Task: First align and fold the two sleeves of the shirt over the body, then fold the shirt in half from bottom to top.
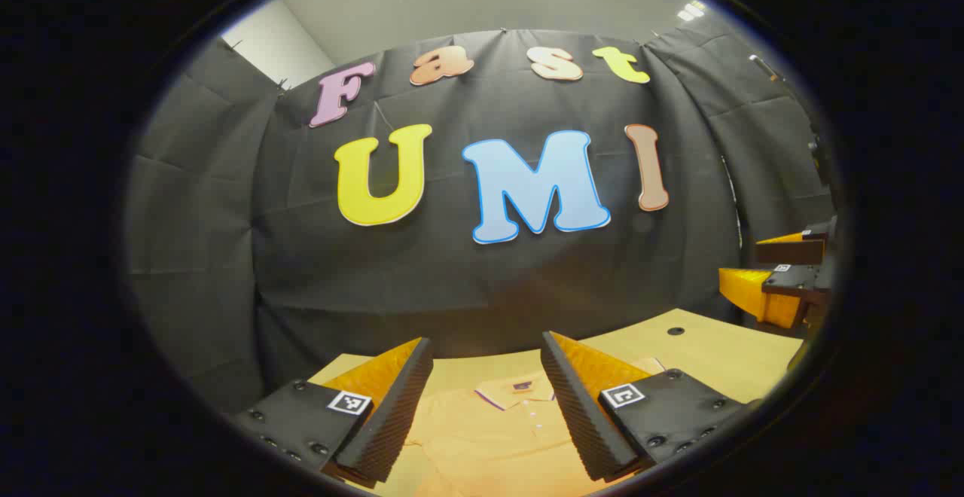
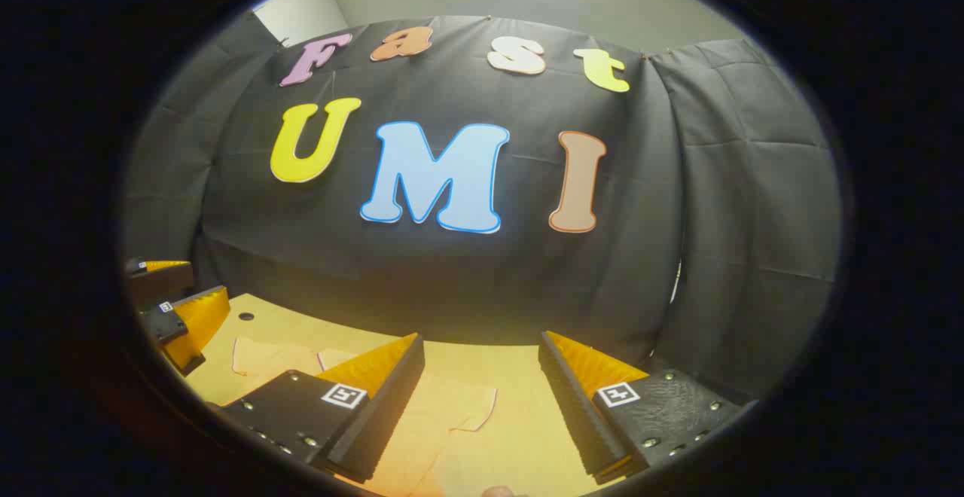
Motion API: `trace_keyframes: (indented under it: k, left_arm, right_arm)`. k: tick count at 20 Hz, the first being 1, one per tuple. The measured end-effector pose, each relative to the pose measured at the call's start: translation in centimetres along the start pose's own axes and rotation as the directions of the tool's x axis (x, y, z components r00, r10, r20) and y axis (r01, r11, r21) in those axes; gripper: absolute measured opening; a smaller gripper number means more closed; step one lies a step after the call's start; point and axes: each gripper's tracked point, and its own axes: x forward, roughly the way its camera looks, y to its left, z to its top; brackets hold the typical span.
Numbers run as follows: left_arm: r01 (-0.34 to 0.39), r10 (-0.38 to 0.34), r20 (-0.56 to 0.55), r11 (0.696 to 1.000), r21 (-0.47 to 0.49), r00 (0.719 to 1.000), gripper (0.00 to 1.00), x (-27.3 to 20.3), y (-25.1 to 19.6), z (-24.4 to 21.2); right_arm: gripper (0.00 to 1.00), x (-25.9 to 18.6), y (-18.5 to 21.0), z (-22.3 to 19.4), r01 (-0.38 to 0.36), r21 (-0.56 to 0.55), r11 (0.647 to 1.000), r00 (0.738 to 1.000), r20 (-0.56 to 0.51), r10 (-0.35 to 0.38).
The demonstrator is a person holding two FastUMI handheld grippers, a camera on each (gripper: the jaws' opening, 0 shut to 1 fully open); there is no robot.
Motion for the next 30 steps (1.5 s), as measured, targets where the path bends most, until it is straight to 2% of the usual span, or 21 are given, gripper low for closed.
trace_keyframes:
  k: [3,5,13,20,21,22,23,24,27,29,30]
  left_arm:
    - [-0.009,0.009,-0.006,1.0,-0.003,1.0,0.95,-0.2,0.3,-0.3]
    - [-0.007,0.007,-0.009,1.0,-0.005,1.0,0.99,-0.2,0.3,-0.3]
    - [0.004,-0.004,-0.037,1.0,-0.014,0.999,0.99,0.1,-0.1,-1.1]
    - [0.001,-0.002,-0.067,1.0,-0.022,0.998,0.97,0.9,-0.3,-2.2]
    - [-0.002,0.001,-0.073,1.0,-0.022,0.997,0.95,1.0,-0.3,-2.4]
    - [-0.007,0.005,-0.081,1.0,-0.02,0.997,0.99,1.2,-0.1,-2.7]
    - [-0.01,0.009,-0.092,1.0,-0.018,0.996,0.92,1.3,-0.1,-3.3]
    - [-0.014,0.012,-0.102,1.0,-0.019,0.995,0.96,1.5,0.0,-3.6]
    - [-0.03,0.028,-0.121,0.999,-0.019,0.992,0.92,1.7,0.6,-4.4]
    - [-0.037,0.035,-0.129,0.999,-0.014,0.991,0.99,2.0,0.9,-4.7]
    - [-0.039,0.037,-0.132,0.999,-0.013,0.991,0.99,2.1,1.0,-4.8]
  right_arm:
    - [0.95,0.0,0.3,-0.2,-0.009,-0.001,1.0,1.0,-0.007,0.009]
    - [0.95,0.1,0.5,-0.3,-0.012,-0.001,1.0,1.0,-0.011,0.012]
    - [0.95,1.0,0.7,-1.2,-0.014,-0.012,1.0,0.999,-0.042,0.013]
    - [0.95,4.6,0.6,-4.3,-0.018,-0.007,1.0,0.991,-0.129,0.017]
    - [0.95,5.4,0.6,-5.1,-0.02,0.003,1.0,0.988,-0.151,0.02]
    - [0.95,6.2,0.6,-6.0,-0.021,0.015,1.0,0.984,-0.179,0.023]
    - [0.96,7.1,0.5,-7.0,-0.02,0.03,0.999,0.978,-0.206,0.026]
    - [0.97,8.0,0.4,-8.0,-0.018,0.046,0.999,0.972,-0.231,0.028]
    - [0.96,11.0,0.0,-11.4,-0.001,0.081,0.997,0.948,-0.317,0.027]
    - [0.96,12.7,-0.4,-13.6,0.011,0.08,0.997,0.931,-0.365,0.019]
    - [0.96,13.4,-0.6,-14.7,0.015,0.082,0.997,0.922,-0.386,0.018]
